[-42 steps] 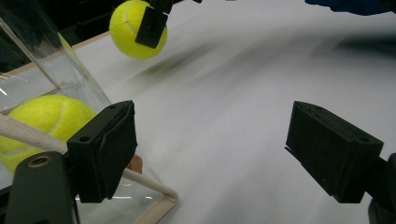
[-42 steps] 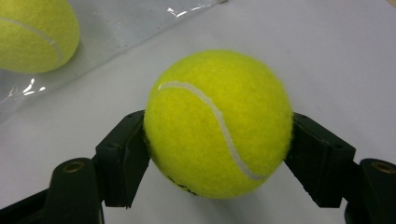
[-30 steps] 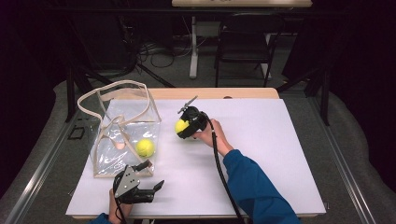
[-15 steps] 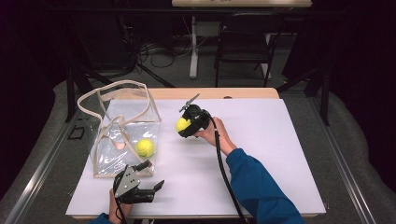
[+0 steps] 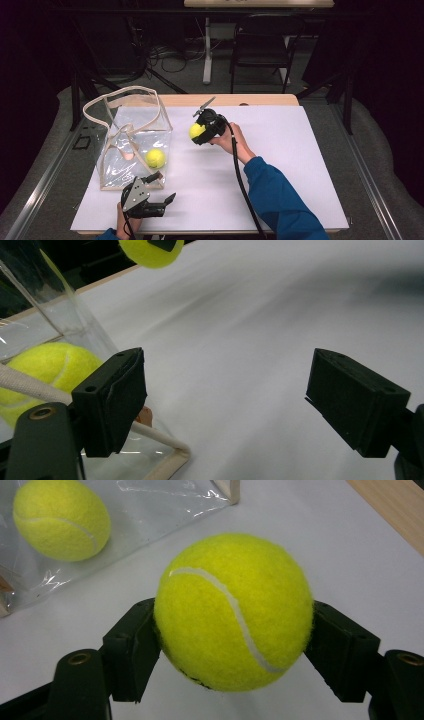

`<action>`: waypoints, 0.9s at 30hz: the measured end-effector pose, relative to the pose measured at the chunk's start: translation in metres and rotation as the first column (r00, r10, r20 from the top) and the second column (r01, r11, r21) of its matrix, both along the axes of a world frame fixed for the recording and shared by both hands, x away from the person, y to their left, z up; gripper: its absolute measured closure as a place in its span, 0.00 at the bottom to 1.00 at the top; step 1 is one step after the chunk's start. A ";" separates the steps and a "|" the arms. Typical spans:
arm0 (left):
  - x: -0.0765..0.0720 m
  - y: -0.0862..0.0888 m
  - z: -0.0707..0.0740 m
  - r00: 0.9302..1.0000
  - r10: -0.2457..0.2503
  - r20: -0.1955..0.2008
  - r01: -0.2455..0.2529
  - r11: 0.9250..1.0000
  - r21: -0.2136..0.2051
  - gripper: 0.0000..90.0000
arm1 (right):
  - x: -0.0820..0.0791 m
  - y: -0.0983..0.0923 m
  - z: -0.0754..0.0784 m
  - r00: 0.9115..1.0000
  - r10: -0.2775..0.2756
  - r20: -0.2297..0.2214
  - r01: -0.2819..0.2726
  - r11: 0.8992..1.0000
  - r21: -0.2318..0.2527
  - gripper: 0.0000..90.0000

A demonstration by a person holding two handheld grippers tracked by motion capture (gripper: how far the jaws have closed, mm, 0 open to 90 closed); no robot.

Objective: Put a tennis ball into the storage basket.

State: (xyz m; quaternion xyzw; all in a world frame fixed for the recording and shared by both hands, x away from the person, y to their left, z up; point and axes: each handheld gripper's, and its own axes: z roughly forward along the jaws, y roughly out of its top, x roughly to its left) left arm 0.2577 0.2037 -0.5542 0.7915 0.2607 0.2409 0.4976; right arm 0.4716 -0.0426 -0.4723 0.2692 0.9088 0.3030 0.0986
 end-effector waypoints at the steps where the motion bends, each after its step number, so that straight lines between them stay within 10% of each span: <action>1: 0.000 0.000 0.000 1.000 0.001 0.002 -0.001 1.000 0.000 0.18 | 0.000 0.000 0.001 1.000 0.000 0.000 0.000 1.000 -0.001 0.29; 27: 0.000 0.000 0.000 1.000 0.002 0.001 -0.002 1.000 0.001 0.18 | -0.005 -0.002 0.032 0.999 0.020 0.038 -0.020 1.000 -0.014 0.29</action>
